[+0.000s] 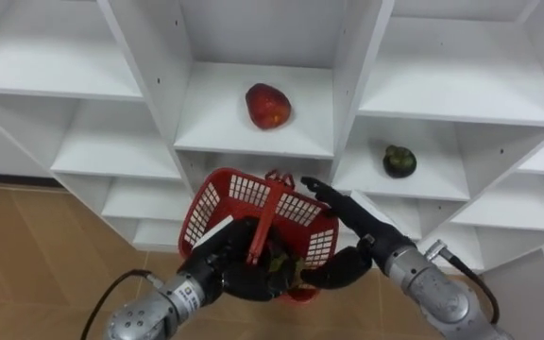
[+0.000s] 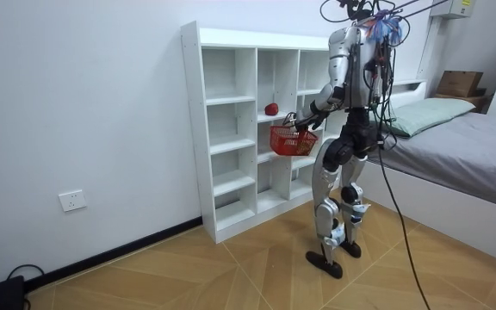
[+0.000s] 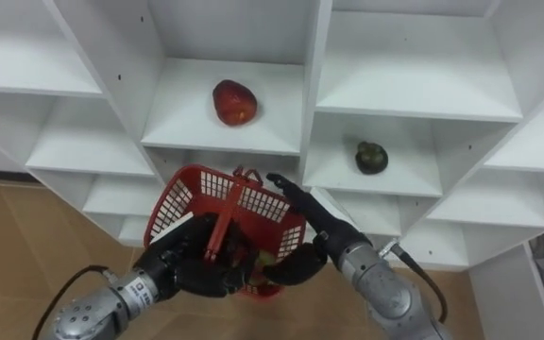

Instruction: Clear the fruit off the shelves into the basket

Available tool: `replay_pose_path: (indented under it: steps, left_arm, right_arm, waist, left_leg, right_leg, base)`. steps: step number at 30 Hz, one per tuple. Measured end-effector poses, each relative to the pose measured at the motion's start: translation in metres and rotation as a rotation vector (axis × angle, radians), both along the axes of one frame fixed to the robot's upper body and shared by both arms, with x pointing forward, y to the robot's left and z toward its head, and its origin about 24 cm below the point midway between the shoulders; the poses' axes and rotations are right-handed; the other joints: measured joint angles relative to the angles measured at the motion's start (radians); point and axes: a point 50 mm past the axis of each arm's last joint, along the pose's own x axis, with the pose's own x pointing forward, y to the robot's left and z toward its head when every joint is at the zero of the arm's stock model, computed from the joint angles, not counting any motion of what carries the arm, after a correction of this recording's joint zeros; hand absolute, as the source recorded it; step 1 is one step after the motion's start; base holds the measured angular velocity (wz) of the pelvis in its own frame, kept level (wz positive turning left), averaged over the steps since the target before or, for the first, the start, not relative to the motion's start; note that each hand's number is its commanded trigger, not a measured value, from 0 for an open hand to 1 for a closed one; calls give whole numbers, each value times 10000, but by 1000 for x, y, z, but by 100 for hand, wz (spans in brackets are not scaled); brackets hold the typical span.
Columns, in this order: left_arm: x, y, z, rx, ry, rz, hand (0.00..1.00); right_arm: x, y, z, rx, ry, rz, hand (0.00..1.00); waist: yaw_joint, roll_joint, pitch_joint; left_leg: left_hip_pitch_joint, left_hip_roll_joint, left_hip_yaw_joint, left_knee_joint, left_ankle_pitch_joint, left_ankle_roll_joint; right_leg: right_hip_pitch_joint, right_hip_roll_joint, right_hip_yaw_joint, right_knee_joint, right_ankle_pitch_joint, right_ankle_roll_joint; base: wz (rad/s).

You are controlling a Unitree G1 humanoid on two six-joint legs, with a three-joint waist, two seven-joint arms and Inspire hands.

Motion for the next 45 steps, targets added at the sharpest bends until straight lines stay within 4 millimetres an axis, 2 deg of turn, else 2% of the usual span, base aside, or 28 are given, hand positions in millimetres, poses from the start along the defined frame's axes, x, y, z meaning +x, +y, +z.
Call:
replay_pose_path:
  steps: [2,7,13,16,21,24,33,37,43,45]
  left_arm:
    - [0,1,0,32,0,75,100]
    - [1,5,-1,218,-25,668,100]
    - [0,15,-4,599,0,1684,100]
    - [-5,16,-11,882,194,1883,100]
    - [-11,24,-24,1432,723,2177,100]
    - [-14,28,-27,1616,861,2318,100]
    - [-24,35,-39,2158,1350,2390,100]
    - [-27,36,-43,2234,1559,2502,100]
    - [-31,35,-50,2203,1859,2937,100]
    - [-31,35,-50,2199,1857,2935,100]
  right_arm:
    - [1,1,3,58,-115,24,0]
    - [2,4,9,234,-372,103,0]
    - [1,6,25,315,-1032,393,0]
    - [-3,9,30,436,-1211,503,0]
    - [-3,14,40,630,-1600,653,0]
    - [-2,16,46,718,-1861,762,0]
    - [-1,20,57,882,-2273,996,0]
    - [1,19,60,929,-2405,960,0]
    - [4,21,84,1987,-3306,775,0]
    - [4,23,86,2130,-3497,791,0]
  waist:
    - [16,-88,8]
    - [-4,-145,14]
    - [29,-259,-58]
    - [32,-296,-64]
    - [42,-414,-52]
    - [46,-503,-3]
    - [202,-539,-31]
    - [282,-523,-30]
    - [331,-419,1]
    - [337,-414,1]
  left_leg:
    - [120,0,-1,-33,-1,-1]
    - [536,-4,-24,-268,2,-4]
    - [607,-11,-59,-435,17,-30]
    - [810,-18,-86,-519,19,-32]
    - [1116,-14,-131,-651,18,-36]
    - [1108,-14,-172,-619,17,-38]
    - [1067,-22,-277,-549,16,-47]
    - [1060,-29,-415,-538,15,-50]
    - [1177,-21,-433,-569,17,-58]
    - [1259,-21,-436,-630,23,-66]
  right_leg:
    - [132,20,-9,-38,-12,2]
    - [547,69,-12,-248,-4,19]
    - [608,91,-61,-383,-2,18]
    - [810,89,-130,-406,-6,26]
    - [1159,119,-139,-581,-5,29]
    - [1181,128,-134,-589,-5,29]
    - [1269,174,-132,-741,25,36]
    - [1312,169,-259,-737,26,37]
    - [1460,170,-350,-746,26,37]
    - [1527,170,-353,-745,26,37]
  base:
    - [0]
    - [0]
    - [0]
    - [3]
    - [1]
    - [2]
    - [2]
    - [8]
    - [4]
    - [0]
